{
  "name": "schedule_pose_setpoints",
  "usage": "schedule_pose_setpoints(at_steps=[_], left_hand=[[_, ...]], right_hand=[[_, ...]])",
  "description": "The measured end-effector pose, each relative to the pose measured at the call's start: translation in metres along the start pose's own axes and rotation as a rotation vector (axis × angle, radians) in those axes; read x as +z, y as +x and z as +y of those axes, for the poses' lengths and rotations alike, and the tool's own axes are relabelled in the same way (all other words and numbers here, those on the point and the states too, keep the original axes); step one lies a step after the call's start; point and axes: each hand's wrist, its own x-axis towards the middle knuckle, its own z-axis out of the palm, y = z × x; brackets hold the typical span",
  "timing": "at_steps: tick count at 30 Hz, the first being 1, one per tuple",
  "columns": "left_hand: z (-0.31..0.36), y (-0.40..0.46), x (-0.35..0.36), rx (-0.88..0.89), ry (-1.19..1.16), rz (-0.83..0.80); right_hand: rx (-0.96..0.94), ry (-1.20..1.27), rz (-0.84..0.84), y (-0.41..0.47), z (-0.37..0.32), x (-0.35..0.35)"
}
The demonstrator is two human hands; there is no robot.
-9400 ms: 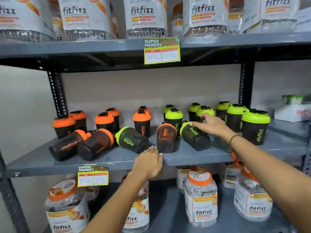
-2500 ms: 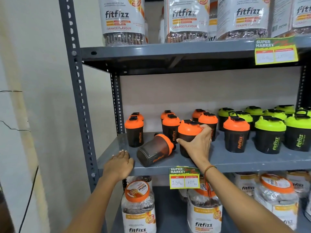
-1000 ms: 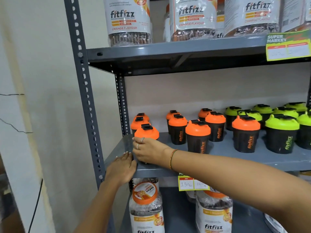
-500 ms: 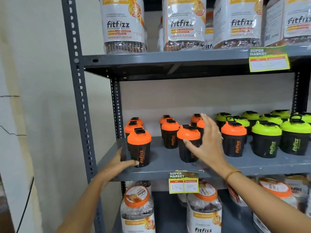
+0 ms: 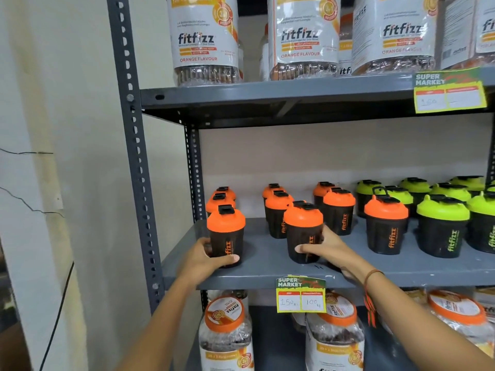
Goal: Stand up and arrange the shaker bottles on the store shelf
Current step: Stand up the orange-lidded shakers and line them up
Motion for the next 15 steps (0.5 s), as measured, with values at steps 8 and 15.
schedule_pose_setpoints(at_steps=[8,15], left_hand=[[0.001,-0.005,-0.018,0.04,-0.02,-0.013],[-0.003,-0.006,-0.016,0.034,-0.025,-0.006]], right_hand=[[-0.093,-0.042,0.005,0.0,-0.001,0.019],[-0.132,-0.124,0.039,-0.003,-0.002,0.02]])
